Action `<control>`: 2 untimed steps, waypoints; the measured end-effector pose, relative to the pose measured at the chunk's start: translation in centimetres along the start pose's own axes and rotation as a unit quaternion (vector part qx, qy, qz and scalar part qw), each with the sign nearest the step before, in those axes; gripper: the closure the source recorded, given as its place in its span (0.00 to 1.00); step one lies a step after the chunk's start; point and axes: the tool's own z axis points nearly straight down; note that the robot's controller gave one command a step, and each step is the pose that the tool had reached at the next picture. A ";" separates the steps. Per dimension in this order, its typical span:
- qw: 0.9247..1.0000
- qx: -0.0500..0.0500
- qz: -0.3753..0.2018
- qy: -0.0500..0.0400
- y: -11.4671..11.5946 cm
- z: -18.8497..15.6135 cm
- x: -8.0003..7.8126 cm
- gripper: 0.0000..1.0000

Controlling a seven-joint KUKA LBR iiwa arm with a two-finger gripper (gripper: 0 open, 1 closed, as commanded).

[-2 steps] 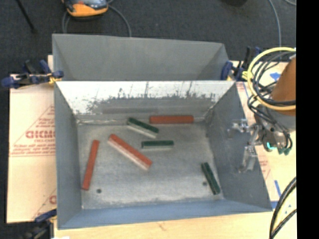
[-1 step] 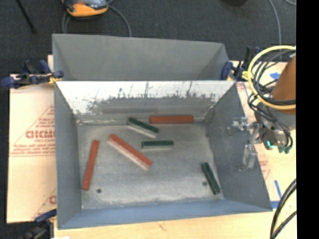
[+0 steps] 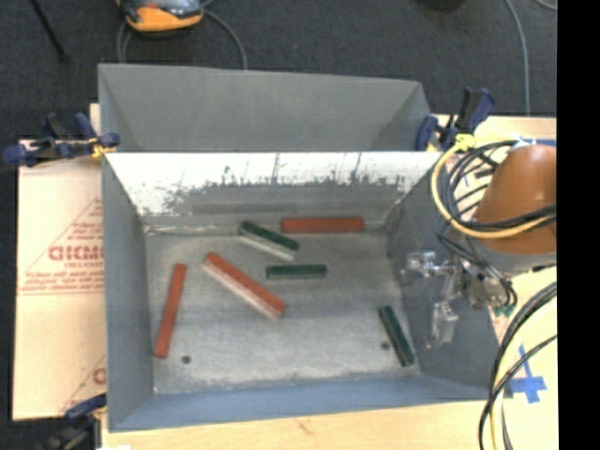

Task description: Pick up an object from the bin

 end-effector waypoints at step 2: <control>0.995 0.003 -0.104 -0.006 0.8 1.2 0.2 0.00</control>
Offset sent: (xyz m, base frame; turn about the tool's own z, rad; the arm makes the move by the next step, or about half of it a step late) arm -0.0222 0.0235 -0.0538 -0.4887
